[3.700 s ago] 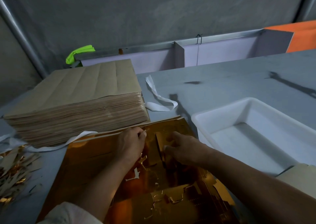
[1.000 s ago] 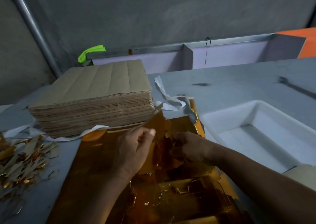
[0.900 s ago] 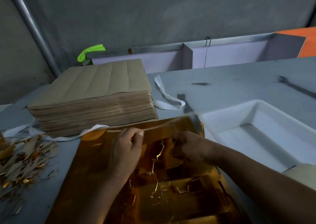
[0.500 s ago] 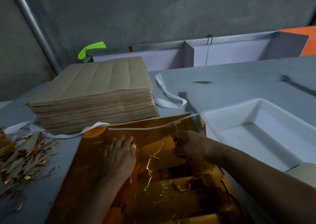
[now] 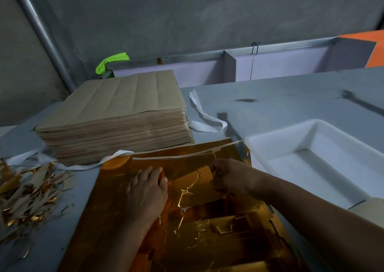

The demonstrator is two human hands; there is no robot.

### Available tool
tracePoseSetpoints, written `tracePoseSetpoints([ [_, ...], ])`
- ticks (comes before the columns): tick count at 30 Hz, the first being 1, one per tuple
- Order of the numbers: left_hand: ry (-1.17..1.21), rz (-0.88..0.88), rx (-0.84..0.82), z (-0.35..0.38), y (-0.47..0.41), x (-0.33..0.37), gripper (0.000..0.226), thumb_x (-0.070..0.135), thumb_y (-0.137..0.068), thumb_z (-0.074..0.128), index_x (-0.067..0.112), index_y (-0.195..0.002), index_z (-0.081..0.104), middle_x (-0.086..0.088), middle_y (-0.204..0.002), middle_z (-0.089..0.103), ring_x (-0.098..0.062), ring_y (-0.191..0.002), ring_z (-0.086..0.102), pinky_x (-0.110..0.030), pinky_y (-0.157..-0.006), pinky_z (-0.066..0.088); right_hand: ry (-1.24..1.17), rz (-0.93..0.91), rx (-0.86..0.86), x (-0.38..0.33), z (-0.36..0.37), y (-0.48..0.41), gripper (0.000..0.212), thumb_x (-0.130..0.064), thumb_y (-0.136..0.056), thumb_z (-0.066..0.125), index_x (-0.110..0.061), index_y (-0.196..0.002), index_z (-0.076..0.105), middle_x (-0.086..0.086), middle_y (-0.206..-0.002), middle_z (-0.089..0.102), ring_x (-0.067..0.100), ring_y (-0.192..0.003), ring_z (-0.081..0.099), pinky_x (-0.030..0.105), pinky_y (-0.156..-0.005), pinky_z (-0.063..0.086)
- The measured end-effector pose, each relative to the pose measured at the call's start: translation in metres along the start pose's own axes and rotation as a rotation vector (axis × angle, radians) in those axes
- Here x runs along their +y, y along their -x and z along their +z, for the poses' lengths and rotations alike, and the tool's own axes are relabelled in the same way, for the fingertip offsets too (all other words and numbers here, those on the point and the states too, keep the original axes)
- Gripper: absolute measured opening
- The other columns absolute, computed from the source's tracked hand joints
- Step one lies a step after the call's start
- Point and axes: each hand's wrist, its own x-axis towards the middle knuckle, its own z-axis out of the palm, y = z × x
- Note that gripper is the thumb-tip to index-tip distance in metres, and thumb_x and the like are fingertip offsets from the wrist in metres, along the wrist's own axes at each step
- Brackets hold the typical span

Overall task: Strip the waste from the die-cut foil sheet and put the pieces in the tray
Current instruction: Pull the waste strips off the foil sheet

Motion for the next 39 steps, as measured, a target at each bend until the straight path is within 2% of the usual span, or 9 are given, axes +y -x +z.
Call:
tracePoseSetpoints([
  [12, 0.008, 0.006, 0.021, 0.0032, -0.0013, -0.0021, 0.051, 0.054, -0.1, 0.028, 0.038, -0.149, 0.027, 0.005, -0.159, 0.026, -0.02, -0.148, 0.018, -0.044, -0.12, 0.02, -0.017, -0.003, 0.033, 0.0033, 0.0004, -0.0038, 0.027, -0.013, -0.095, 0.058, -0.03, -0.113, 0.048, -0.004, -0.095, 0.054, 0.011, -0.069, 0.062, 0.008, -0.044, 0.041],
  [16, 0.015, 0.002, 0.02, 0.0028, -0.0009, -0.0016, 0.051, 0.054, -0.1, 0.029, 0.038, -0.149, 0.027, 0.005, -0.159, 0.026, -0.019, -0.148, 0.018, -0.044, -0.12, 0.02, -0.018, -0.002, 0.044, 0.0033, -0.0001, -0.0031, 0.025, -0.012, -0.096, 0.057, -0.03, -0.112, 0.048, -0.004, -0.098, 0.054, 0.013, -0.072, 0.062, 0.012, -0.048, 0.043],
  [22, 0.019, -0.008, 0.024, 0.0022, -0.0001, -0.0001, 0.052, 0.053, -0.1, 0.029, 0.038, -0.149, 0.026, 0.005, -0.159, 0.026, -0.02, -0.148, 0.018, -0.045, -0.12, 0.02, -0.037, -0.008, 0.066, 0.0031, -0.0045, -0.0019, 0.016, -0.016, -0.097, 0.055, -0.027, -0.108, 0.051, 0.002, -0.093, 0.059, 0.012, -0.064, 0.06, 0.018, -0.054, 0.044],
  [28, 0.034, -0.008, 0.024, 0.001, 0.0009, 0.0005, 0.051, 0.053, -0.101, 0.029, 0.037, -0.15, 0.027, 0.005, -0.159, 0.026, -0.02, -0.149, 0.017, -0.045, -0.12, 0.019, -0.068, -0.006, 0.094, 0.0025, -0.0051, -0.0019, 0.012, -0.019, -0.097, 0.055, -0.029, -0.101, 0.052, 0.002, -0.092, 0.059, 0.015, -0.069, 0.06, 0.022, -0.057, 0.045],
  [35, 0.034, -0.005, 0.024, 0.0017, 0.0007, 0.0003, 0.052, 0.053, -0.101, 0.03, 0.037, -0.15, 0.027, 0.005, -0.159, 0.026, -0.02, -0.149, 0.017, -0.045, -0.12, 0.02, -0.129, -0.043, 0.17, 0.0031, -0.0063, -0.0016, 0.014, -0.021, -0.096, 0.056, -0.034, -0.098, 0.054, -0.004, -0.099, 0.056, 0.021, -0.091, 0.059, 0.029, -0.069, 0.049],
  [39, 0.038, -0.004, 0.034, 0.0032, -0.0008, -0.0012, 0.051, 0.054, -0.1, 0.029, 0.038, -0.149, 0.027, 0.006, -0.158, 0.027, -0.019, -0.148, 0.018, -0.045, -0.12, 0.02, -0.135, -0.065, 0.258, 0.0035, -0.0072, -0.0015, 0.01, -0.022, -0.096, 0.055, -0.03, -0.091, 0.058, -0.002, -0.094, 0.056, 0.021, -0.089, 0.057, 0.032, -0.068, 0.048],
])
